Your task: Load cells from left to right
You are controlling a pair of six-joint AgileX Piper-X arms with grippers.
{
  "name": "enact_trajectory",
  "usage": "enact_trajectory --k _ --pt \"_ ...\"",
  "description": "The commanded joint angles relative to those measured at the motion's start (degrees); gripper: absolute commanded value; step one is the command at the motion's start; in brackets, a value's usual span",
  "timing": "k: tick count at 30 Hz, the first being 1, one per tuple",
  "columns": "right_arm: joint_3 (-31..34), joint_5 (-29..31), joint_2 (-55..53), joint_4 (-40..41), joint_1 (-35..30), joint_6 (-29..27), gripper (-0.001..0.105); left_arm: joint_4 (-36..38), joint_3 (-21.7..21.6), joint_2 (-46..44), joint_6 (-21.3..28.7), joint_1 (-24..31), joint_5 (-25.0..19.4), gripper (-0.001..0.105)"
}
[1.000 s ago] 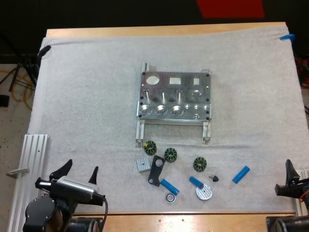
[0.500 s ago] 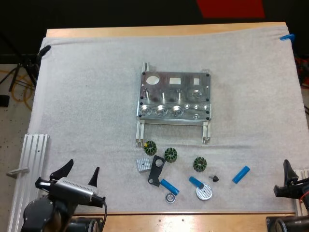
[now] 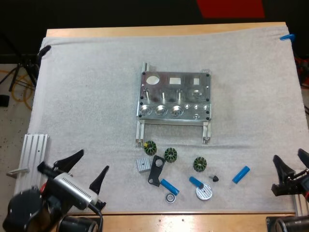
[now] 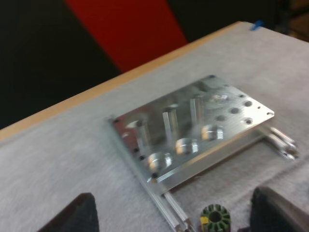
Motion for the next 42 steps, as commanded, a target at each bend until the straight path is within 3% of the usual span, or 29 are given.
enact_trajectory --k 1,3,9,15,25,28,35,42 --pt "-0.79 -3.07 0.97 -0.31 -0.3 -0.62 0.061 -0.67 -1.05 1.65 2.34 -1.65 0.95 0.065" --pt "-0.99 -6.67 2.63 -0.31 -0.3 -0.62 0.061 -0.67 -2.16 4.87 5.28 -5.0 1.35 0.065" --pt "-0.96 -12.23 5.41 -0.31 -0.3 -0.62 0.061 -0.67 -2.7 15.35 8.02 -12.42 1.36 0.065" --pt "-0.96 -12.94 5.47 -0.31 -0.3 -0.5 0.061 -1.49 -2.7 24.57 18.15 -20.56 1.36 0.065" --pt "-0.96 -13.04 5.47 -0.92 -0.3 -0.42 0.061 -7.1 -2.7 40.68 23.64 -31.6 -1.07 0.065" --pt "-0.96 -13.04 5.47 -2.32 -0.3 -0.42 0.061 -7.1 -2.7 46.27 27.29 -34.18 -2.45 0.065" --pt "-0.96 -13.04 5.47 -3.01 -0.3 -0.42 0.061 -6.61 -2.7 57.1 39.2 -40.47 -13.5 0.065" --pt "-0.96 -13.04 5.47 -3.01 -0.3 -0.42 0.061 -7.46 -2.7 65.87 41.27 -45.8 -14.96 0.065"
